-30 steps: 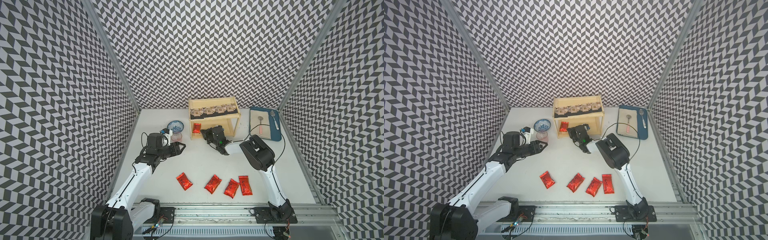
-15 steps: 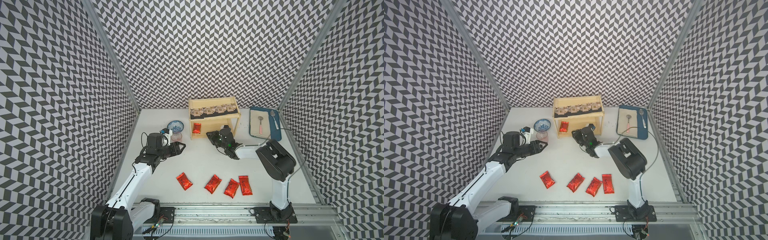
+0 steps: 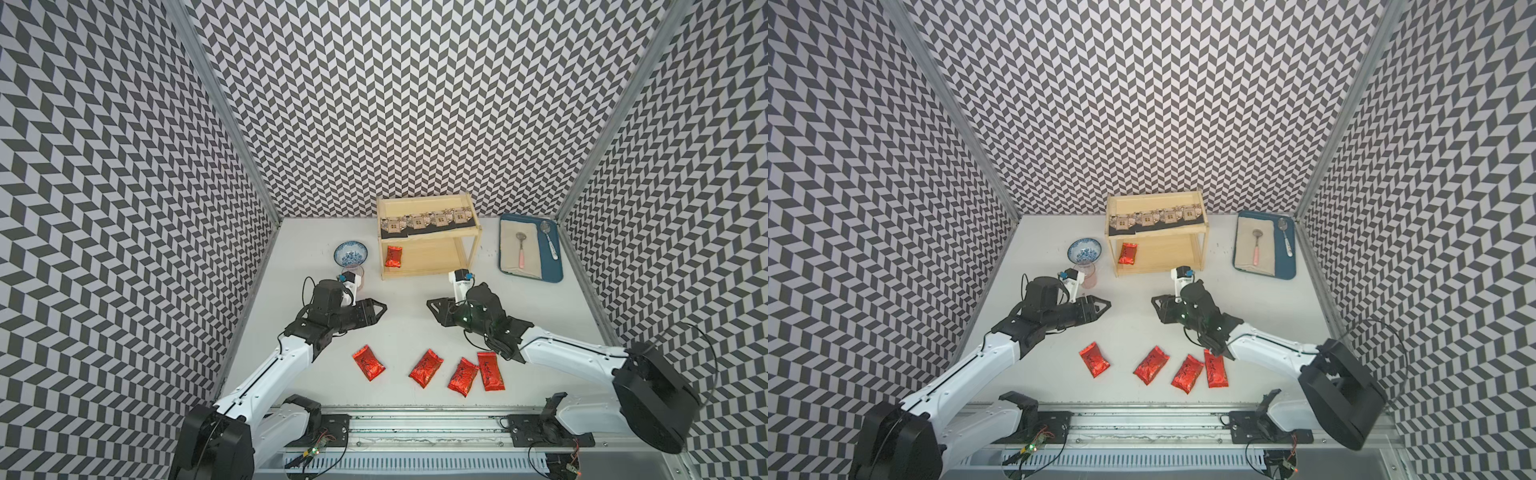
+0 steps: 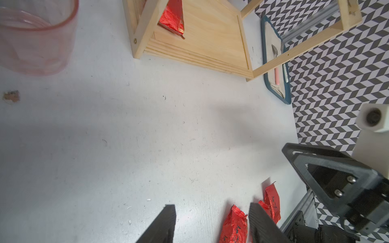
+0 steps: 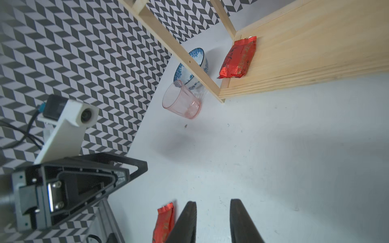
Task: Place the tea bags on the shelf by color
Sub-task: Move the tea bag to the center of the board.
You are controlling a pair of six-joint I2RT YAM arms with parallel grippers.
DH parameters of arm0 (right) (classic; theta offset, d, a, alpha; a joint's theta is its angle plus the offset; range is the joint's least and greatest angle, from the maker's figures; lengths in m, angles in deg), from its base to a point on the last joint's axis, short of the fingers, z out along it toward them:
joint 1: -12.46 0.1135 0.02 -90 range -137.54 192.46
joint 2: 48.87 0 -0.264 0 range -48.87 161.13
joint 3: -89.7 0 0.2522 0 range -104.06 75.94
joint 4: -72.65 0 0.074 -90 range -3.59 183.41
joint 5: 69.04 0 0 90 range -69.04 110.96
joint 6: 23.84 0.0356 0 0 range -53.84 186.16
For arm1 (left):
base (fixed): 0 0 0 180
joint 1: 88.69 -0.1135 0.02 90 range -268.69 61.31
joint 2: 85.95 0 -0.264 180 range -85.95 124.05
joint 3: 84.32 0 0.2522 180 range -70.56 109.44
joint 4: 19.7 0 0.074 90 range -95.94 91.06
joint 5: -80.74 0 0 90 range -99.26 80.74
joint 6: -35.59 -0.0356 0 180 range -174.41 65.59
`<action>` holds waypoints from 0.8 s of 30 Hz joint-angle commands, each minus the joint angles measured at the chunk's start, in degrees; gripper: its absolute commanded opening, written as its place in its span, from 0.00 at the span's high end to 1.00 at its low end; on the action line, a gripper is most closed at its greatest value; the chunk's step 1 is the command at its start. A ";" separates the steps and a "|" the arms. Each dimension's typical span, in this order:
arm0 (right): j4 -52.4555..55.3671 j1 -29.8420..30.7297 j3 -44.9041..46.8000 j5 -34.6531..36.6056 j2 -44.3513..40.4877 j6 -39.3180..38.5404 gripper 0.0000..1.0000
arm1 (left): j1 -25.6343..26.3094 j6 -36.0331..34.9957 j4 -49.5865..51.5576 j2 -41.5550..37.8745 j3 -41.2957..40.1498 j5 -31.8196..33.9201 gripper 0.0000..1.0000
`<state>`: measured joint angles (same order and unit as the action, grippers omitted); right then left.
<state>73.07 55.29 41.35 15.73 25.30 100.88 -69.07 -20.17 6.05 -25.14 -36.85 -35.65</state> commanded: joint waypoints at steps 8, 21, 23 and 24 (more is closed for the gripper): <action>8.24 4.70 5.47 -0.76 -8.75 -12.79 0.61 | 3.21 1.98 -4.82 2.11 -1.12 1.78 0.32; 16.26 18.81 9.12 5.83 -10.75 -11.52 0.39 | 3.51 1.71 -7.08 4.31 -2.44 -1.29 0.30; 15.94 19.24 9.17 5.68 -9.86 -11.54 0.34 | 3.58 1.62 -7.27 4.68 -2.45 -1.55 0.29; 15.51 19.42 9.16 5.38 -9.31 -11.48 0.32 | 3.58 1.62 -7.44 4.88 -2.48 -1.72 0.30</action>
<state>89.59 74.11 50.43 19.55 14.99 89.40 -65.79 -18.46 0.82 -20.66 -39.01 -36.09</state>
